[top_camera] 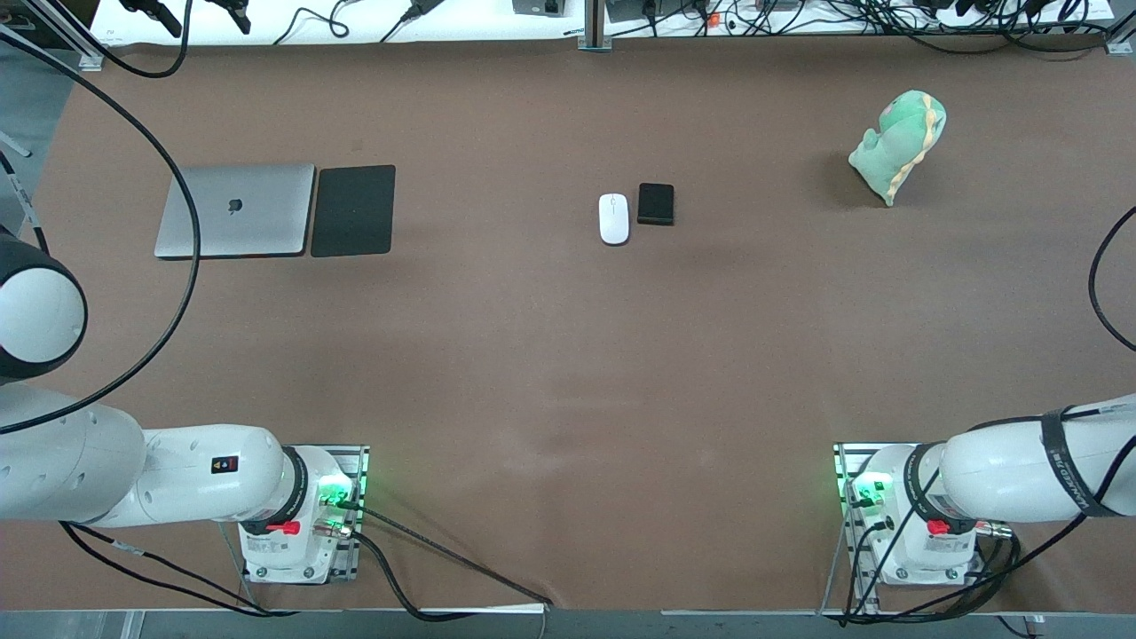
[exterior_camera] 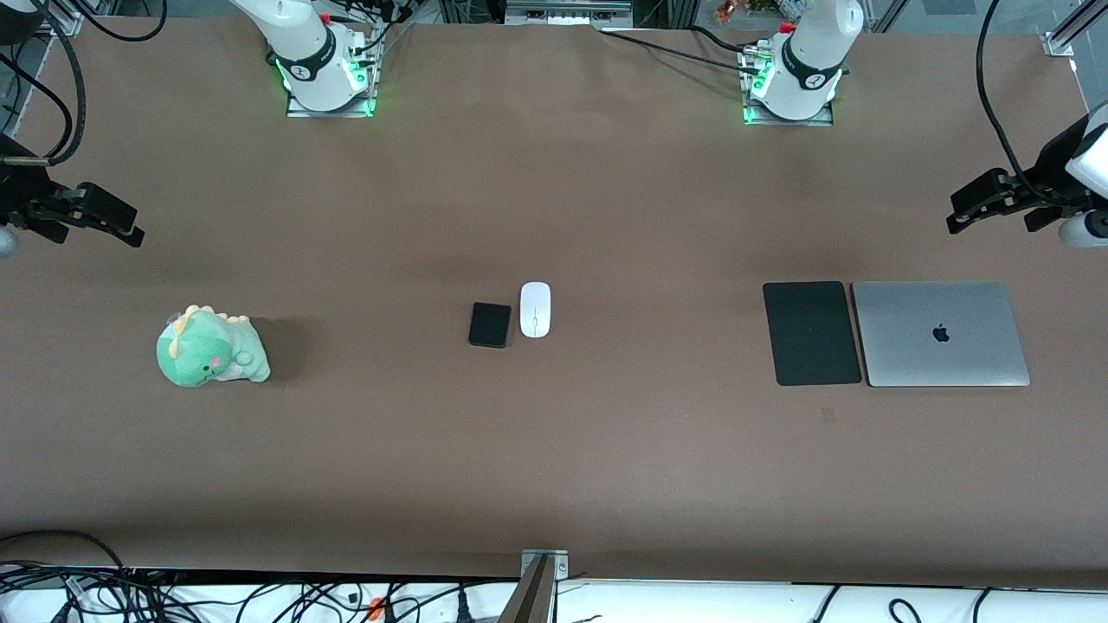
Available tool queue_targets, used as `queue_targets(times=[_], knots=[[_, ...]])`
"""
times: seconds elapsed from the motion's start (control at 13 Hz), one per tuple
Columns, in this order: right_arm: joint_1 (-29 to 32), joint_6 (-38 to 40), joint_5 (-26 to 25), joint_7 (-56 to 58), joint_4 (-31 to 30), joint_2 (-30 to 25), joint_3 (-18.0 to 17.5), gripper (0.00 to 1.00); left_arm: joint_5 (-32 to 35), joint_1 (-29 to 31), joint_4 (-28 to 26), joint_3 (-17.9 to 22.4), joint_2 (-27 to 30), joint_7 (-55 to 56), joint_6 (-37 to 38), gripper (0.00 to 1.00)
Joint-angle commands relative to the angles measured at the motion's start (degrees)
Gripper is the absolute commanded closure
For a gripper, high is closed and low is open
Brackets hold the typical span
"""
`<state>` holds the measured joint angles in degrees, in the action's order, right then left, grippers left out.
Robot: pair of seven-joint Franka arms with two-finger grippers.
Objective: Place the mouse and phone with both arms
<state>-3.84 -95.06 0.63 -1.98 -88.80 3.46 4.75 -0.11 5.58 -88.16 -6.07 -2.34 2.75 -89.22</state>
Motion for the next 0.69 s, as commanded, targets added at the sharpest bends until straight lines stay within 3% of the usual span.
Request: queue_targets(times=[0.0, 0.62], knots=[[0.7, 1.3, -0.5, 0.6, 1.0, -0.2, -0.8, 0.00, -0.7, 0.3, 0.7, -0.3, -0.6, -2.2, 0.8, 0.00], [0.7, 1.4, -0.5, 0.6, 1.0, -0.2, -0.8, 0.00, -0.8, 0.3, 0.8, -0.1, -0.6, -2.1, 2.7, 0.00]])
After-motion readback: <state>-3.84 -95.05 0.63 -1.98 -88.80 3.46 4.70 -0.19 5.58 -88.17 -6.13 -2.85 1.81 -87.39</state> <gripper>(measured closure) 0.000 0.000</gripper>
